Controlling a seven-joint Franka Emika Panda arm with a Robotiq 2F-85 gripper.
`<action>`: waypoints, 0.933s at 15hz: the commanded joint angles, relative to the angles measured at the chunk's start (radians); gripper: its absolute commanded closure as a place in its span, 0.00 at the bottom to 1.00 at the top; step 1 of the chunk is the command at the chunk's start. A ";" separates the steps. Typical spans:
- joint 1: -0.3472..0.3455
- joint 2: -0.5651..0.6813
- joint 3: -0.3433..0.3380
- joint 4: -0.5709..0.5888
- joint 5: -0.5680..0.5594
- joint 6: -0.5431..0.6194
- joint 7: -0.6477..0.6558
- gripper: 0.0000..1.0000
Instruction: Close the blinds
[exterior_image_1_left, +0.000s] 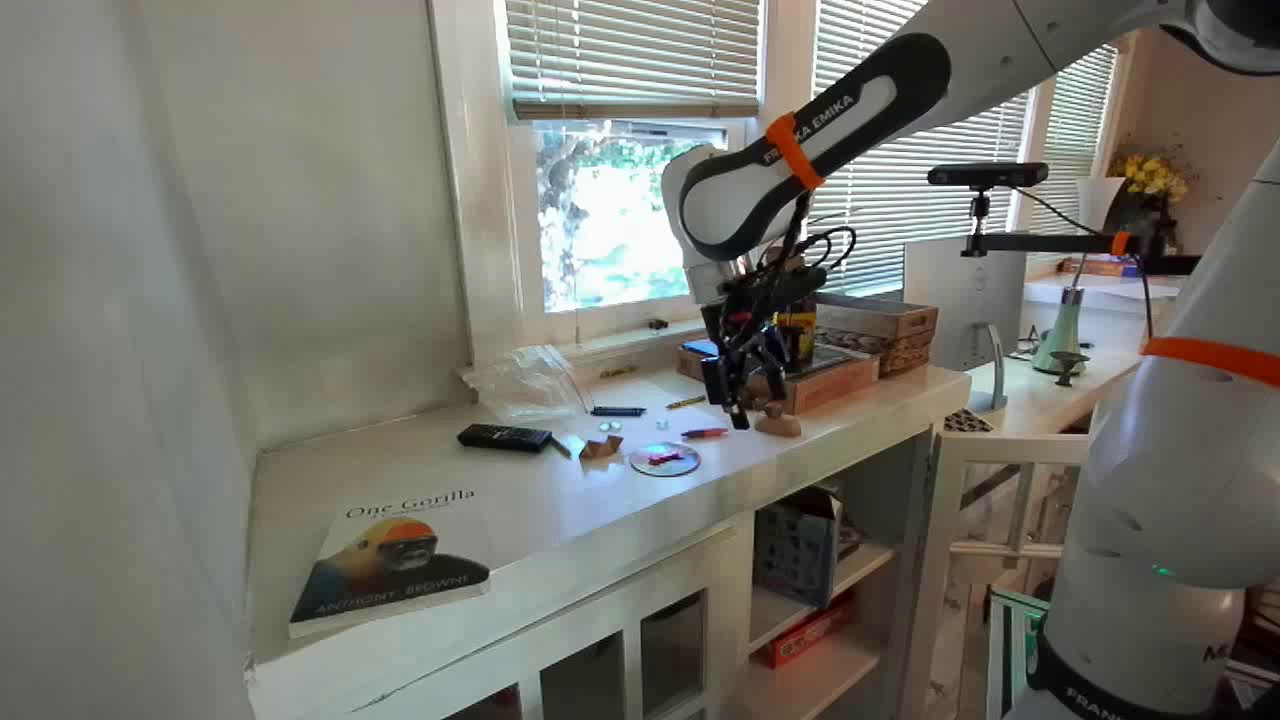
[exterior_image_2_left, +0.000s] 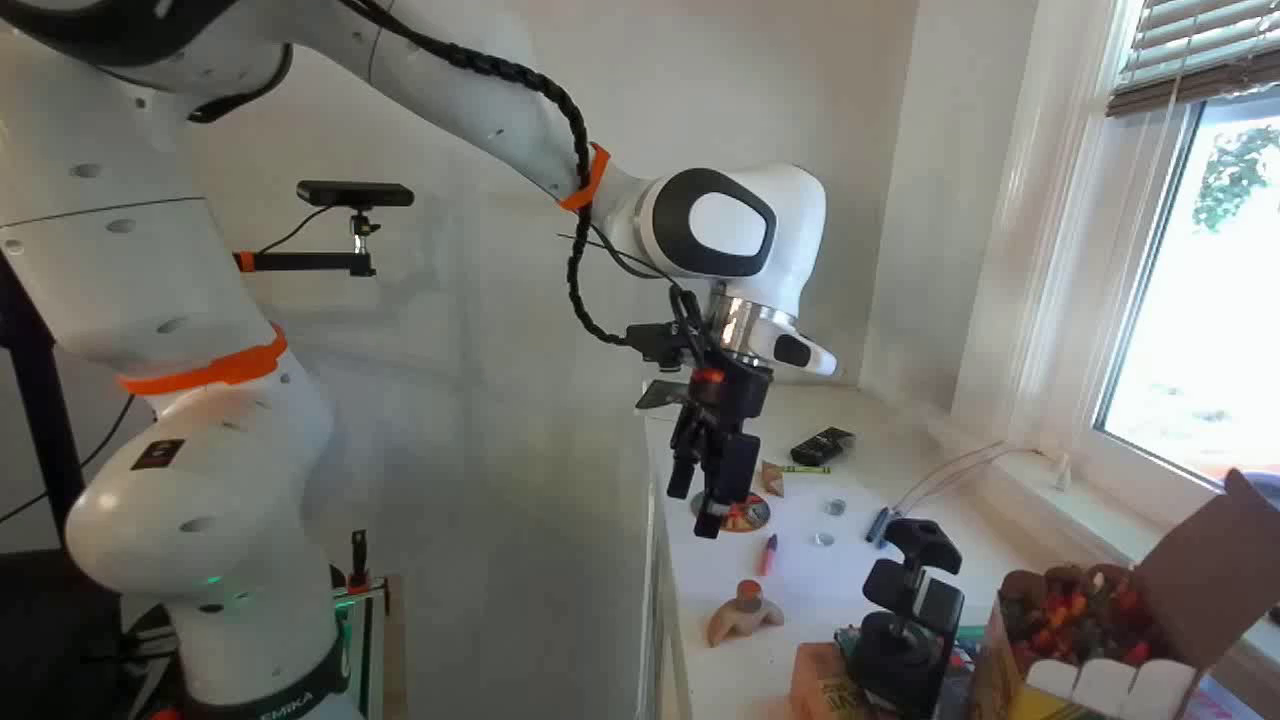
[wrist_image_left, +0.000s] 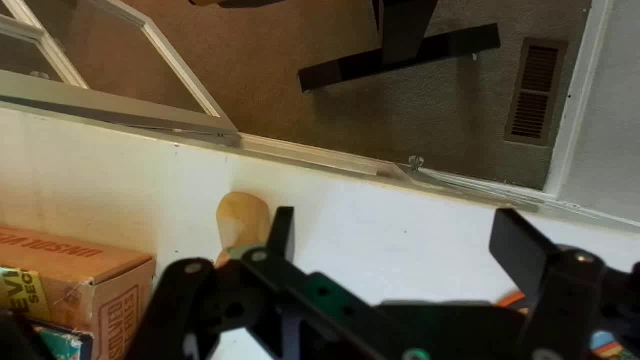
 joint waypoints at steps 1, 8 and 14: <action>0.015 0.000 -0.014 0.001 -0.003 -0.002 0.003 0.00; 0.013 0.007 -0.011 0.014 -0.019 0.004 0.012 0.00; 0.010 0.030 -0.009 0.154 -0.069 0.063 0.065 0.00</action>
